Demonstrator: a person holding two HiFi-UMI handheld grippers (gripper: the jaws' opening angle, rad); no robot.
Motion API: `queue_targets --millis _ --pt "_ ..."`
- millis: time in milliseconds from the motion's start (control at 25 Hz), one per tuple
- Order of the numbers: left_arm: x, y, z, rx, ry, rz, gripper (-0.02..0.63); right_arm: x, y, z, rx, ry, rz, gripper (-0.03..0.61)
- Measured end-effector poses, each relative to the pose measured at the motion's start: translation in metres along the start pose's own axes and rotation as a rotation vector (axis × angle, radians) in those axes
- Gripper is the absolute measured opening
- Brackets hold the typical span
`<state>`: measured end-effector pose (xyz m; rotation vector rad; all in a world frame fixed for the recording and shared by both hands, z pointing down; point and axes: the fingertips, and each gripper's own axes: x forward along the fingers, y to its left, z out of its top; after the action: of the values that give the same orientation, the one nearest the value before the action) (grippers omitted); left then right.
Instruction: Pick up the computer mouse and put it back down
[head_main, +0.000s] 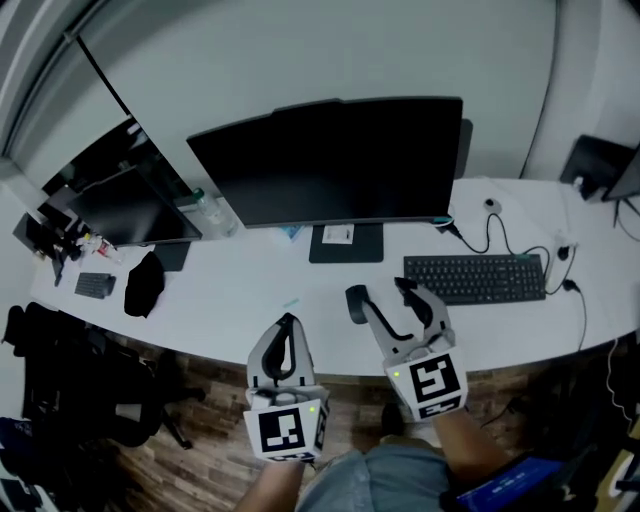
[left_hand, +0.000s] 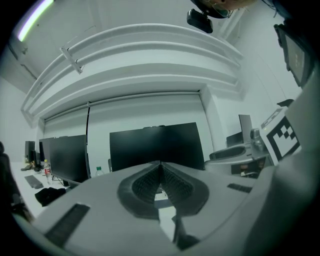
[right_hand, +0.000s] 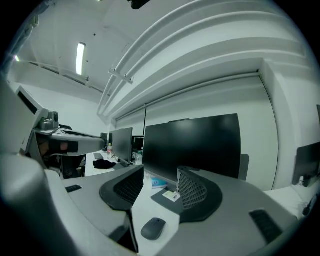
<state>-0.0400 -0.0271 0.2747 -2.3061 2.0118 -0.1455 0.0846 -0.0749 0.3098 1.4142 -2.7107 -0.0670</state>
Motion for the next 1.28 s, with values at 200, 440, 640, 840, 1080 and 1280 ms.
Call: queue_targets --millis 200,440,640,840,1080,1280 --pt "0.018 0.005 0.007 0.011 -0.021 0.020 0.008 0.022 -0.015 0.016 -0.015 -0.044 0.009 0.222" --pt "0.031 0.022 0.003 -0.006 -0.029 0.029 0.008 0.047 -0.017 0.021 -0.035 -0.048 0.014 0.224" --pt "0.044 0.040 -0.011 -0.029 -0.006 0.007 0.008 0.068 -0.012 0.008 -0.037 0.002 -0.006 0.227" --pt "0.062 0.057 -0.024 -0.052 0.024 -0.035 0.008 0.089 -0.004 -0.013 -0.023 0.069 -0.034 0.232" --pt "0.082 0.071 -0.049 -0.077 0.077 -0.083 0.008 0.110 0.000 -0.050 -0.009 0.165 -0.049 0.242" --pt "0.095 0.077 -0.071 -0.098 0.131 -0.114 0.008 0.120 0.005 -0.080 0.019 0.231 -0.059 0.252"
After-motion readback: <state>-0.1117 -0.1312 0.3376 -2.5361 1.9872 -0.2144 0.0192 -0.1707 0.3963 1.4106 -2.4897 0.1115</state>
